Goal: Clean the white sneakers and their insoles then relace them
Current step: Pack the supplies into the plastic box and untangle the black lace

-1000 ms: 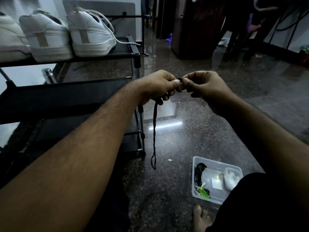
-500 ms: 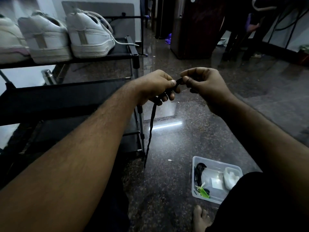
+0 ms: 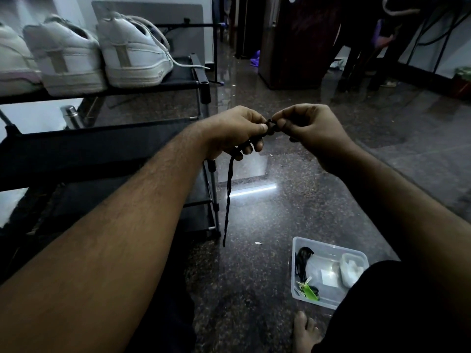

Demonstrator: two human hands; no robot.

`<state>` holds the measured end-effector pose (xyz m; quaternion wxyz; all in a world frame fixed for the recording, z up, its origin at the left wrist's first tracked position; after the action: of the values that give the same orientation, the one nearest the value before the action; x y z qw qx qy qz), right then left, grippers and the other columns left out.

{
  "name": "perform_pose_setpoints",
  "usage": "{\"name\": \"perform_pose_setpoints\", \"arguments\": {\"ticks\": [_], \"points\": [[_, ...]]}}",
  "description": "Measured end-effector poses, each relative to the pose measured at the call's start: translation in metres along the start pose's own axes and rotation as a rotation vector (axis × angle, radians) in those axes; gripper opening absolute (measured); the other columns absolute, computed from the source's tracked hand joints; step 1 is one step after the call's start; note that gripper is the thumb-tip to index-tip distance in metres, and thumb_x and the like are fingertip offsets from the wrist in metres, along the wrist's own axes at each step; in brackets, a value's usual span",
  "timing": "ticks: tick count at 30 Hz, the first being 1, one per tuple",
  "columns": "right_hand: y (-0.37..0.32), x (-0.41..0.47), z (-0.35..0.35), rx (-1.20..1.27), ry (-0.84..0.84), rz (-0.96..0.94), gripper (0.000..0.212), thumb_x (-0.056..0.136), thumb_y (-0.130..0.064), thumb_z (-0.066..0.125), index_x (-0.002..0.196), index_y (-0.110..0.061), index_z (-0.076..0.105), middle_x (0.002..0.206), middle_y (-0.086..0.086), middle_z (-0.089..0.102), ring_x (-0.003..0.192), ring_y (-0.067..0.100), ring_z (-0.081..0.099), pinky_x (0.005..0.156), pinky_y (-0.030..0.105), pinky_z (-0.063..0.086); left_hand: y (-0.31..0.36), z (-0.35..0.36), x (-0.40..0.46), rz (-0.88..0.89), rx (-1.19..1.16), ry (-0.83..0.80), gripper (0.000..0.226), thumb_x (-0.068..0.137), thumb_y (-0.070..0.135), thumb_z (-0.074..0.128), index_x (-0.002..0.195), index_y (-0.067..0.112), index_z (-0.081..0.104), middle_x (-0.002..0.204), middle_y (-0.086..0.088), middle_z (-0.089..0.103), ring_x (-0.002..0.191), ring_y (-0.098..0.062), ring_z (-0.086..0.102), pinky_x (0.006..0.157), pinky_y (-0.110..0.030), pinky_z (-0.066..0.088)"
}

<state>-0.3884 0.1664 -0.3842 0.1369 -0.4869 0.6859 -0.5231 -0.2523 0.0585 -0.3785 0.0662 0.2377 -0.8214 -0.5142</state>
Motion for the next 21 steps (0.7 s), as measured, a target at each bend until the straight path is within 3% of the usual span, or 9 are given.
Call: {"name": "perform_pose_setpoints", "arguments": {"ticks": [4, 9, 21], "points": [[0.0000, -0.0003, 0.0005, -0.009, -0.010, -0.006, 0.010, 0.094, -0.014, 0.066, 0.101, -0.015, 0.073, 0.091, 0.000, 0.076, 0.084, 0.008, 0.069, 0.062, 0.015, 0.048, -0.0008, 0.0030, -0.0001, -0.008, 0.008, 0.003, 0.036, 0.102, 0.047, 0.050, 0.110, 0.017, 0.067, 0.070, 0.003, 0.062, 0.052, -0.006, 0.053, 0.046, -0.024, 0.044], [-0.0024, 0.0004, 0.0019, -0.026, 0.001, -0.022, 0.012, 0.094, -0.012, 0.066, 0.103, -0.011, 0.073, 0.093, 0.001, 0.076, 0.082, 0.005, 0.068, 0.063, 0.014, 0.049, 0.0005, 0.0068, 0.0022, 0.006, 0.034, 0.064, 0.029, 0.104, 0.036, 0.050, 0.099, 0.014, 0.067, 0.067, 0.002, 0.059, 0.048, -0.007, 0.050, 0.042, -0.023, 0.041], [-0.0025, 0.0013, 0.0013, -0.029, 0.016, -0.055, 0.013, 0.091, -0.011, 0.070, 0.103, -0.009, 0.073, 0.092, 0.000, 0.075, 0.079, -0.002, 0.067, 0.066, 0.011, 0.047, 0.0045, 0.0080, -0.0022, -0.003, 0.084, 0.043, 0.032, 0.105, 0.036, 0.048, 0.103, 0.012, 0.069, 0.074, -0.001, 0.063, 0.054, -0.010, 0.054, 0.044, -0.024, 0.045]]}}
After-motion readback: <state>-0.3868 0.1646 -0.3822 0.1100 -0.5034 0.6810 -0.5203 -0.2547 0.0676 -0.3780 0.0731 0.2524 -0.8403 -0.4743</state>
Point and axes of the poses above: each hand's wrist, its own x-axis towards the middle knuckle, its own z-axis out of the palm, y = z × x, the point moved 4 cm from there along x, towards the middle knuckle
